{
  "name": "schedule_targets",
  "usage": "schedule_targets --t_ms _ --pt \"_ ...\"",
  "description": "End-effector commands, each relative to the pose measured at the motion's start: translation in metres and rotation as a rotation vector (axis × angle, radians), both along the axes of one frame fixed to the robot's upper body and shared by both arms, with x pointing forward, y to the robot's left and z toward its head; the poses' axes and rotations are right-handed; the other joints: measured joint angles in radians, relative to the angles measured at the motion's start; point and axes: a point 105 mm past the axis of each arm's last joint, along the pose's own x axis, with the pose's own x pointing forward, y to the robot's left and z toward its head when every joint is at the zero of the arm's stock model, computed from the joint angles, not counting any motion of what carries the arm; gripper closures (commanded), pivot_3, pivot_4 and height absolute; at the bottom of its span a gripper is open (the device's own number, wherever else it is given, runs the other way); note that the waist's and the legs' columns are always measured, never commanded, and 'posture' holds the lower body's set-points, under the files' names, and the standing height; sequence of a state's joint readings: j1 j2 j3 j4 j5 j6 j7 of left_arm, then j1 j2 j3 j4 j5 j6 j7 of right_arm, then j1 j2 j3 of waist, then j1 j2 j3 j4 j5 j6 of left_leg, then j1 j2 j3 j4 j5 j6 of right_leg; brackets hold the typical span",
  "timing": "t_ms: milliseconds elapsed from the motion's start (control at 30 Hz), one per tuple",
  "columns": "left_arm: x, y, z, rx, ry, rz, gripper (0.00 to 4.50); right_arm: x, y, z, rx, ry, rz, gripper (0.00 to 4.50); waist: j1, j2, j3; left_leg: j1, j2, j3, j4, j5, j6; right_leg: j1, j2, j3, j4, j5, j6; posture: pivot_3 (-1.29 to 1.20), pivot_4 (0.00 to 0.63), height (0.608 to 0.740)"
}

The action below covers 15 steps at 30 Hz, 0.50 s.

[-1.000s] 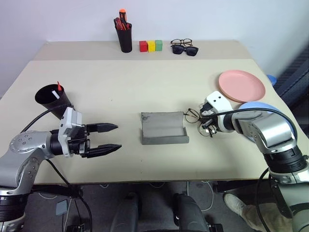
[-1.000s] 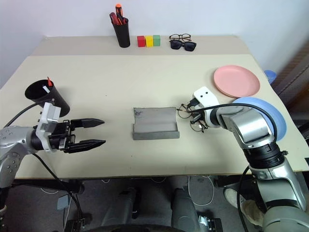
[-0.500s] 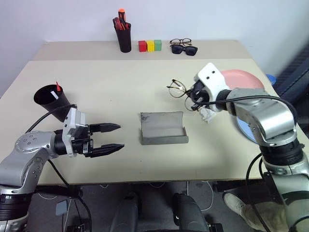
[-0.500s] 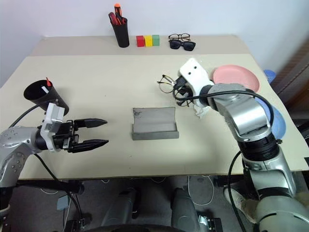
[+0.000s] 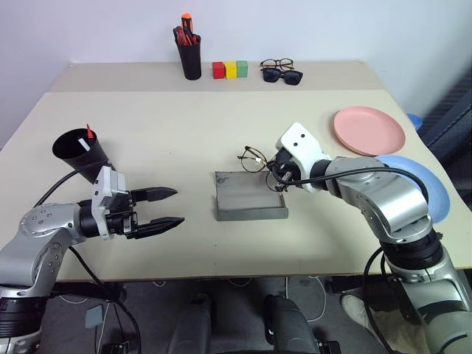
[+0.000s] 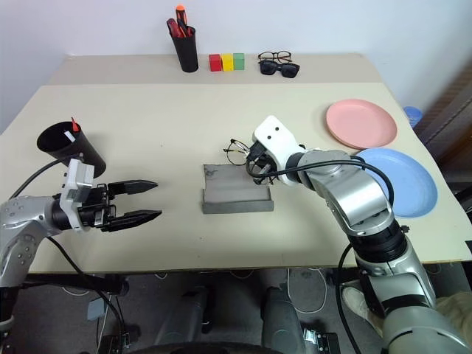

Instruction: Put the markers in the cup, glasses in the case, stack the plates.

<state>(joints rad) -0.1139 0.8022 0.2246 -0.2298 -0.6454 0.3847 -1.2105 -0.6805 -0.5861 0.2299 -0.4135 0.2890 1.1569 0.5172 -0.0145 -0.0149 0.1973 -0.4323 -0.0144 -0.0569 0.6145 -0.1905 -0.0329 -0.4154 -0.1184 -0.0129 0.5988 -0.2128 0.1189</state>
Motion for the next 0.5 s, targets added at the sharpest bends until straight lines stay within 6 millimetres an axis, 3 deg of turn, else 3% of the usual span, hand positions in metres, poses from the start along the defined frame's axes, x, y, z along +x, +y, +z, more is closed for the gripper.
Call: schedule_targets --t_ms 33,433,500 --pt "0.004 0.009 0.013 0.007 -0.061 0.04 0.99 -0.012 0.009 0.002 0.018 -0.011 0.043 4.45 0.0 0.0 0.0 0.0 0.0 0.0 0.0 0.0 0.0 0.0 0.0 0.0 0.0 0.0 0.0 0.0 0.15 0.74" --pt "0.009 0.017 0.017 0.017 -0.075 0.069 0.99 -0.029 0.021 -0.015 0.05 0.06 0.092 4.45 0.0 0.0 0.0 0.0 0.0 0.0 0.0 0.0 0.0 -0.001 0.0 0.0 0.0 0.0 0.0 0.0 0.15 0.74" --pt "0.011 0.017 0.019 0.015 -0.079 0.076 0.99 -0.029 0.022 -0.017 0.054 0.067 0.094 3.85 0.0 0.0 0.0 0.0 0.0 0.0 -0.001 0.0 0.0 -0.001 0.0 0.0 0.0 0.0 0.0 0.0 0.15 0.74"
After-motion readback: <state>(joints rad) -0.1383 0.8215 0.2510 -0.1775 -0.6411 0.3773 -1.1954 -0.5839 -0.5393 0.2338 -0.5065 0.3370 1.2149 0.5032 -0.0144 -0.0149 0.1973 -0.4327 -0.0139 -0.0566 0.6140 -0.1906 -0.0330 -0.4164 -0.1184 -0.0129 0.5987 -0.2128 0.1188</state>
